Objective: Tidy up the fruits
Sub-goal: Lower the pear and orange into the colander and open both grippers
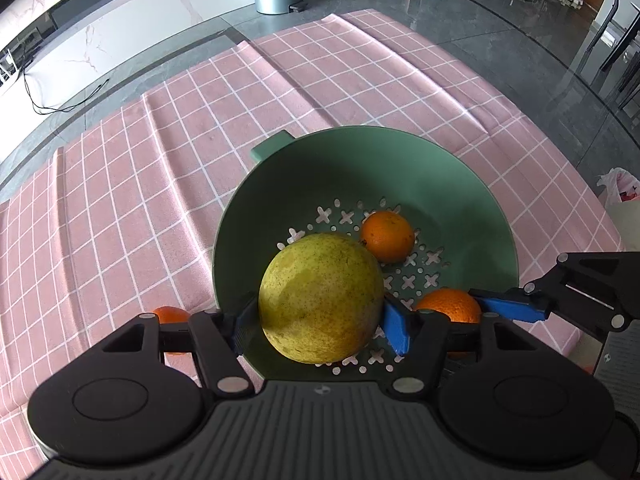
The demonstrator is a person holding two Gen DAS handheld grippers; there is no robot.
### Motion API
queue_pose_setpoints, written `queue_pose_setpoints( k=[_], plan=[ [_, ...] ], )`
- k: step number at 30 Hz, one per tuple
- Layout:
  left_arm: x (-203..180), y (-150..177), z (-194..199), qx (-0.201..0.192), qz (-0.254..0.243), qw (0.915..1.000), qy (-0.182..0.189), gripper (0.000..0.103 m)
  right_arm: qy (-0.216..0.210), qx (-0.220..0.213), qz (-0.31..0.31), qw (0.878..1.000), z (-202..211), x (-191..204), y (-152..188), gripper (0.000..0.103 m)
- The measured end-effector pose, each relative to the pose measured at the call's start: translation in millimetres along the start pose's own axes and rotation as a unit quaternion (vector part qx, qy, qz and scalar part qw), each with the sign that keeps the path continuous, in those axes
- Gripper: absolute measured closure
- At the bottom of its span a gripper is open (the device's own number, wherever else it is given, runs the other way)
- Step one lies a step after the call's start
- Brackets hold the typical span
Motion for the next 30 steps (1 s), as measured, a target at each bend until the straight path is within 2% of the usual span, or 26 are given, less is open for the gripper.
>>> queue_pose_setpoints(
  k=[7,18,25,28,30],
  plan=[
    [-2.4,-2.0,-16.2,0.016,-0.007,0.9999,0.001,0.03,-0.009,0.017,0.005,1.0,-9.8,-2.4,-2.4,0.063],
    [2.5,-4.4,-16.0,0.009,0.004,0.9999,0.006,0.029,-0.012,0.023,-0.004,1.0,-10.4,-3.0,-3.9,0.062],
    [9.9,-5.2,10.6,-0.024,0.009,0.9996,0.014,0.028,-0.02,0.006,-0.037,0.999,1.7,-10.2,-2.0,0.061],
    [10.8,-2.6,25.7,-0.037,0.002,0.9993,0.011,0.028,-0.036,-0.012,-0.065,0.997,12.6,-13.4,-2.3,0.055],
    [13.1,1.1,38.4,-0.048,0.001,0.9988,0.009,0.028,-0.036,-0.02,-0.08,0.996,20.0,-14.4,-2.2,0.055]
  ],
)
Point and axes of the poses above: each gripper's, at about its wrist camera, not at the fingertips, and z roughly against the way its jaws point, x to its left, y to its underside, the point moved 3 cm from there along -z, roughly the way its jaws point, and after that the axes turned 1 degree about z, right-handed, at the moved point
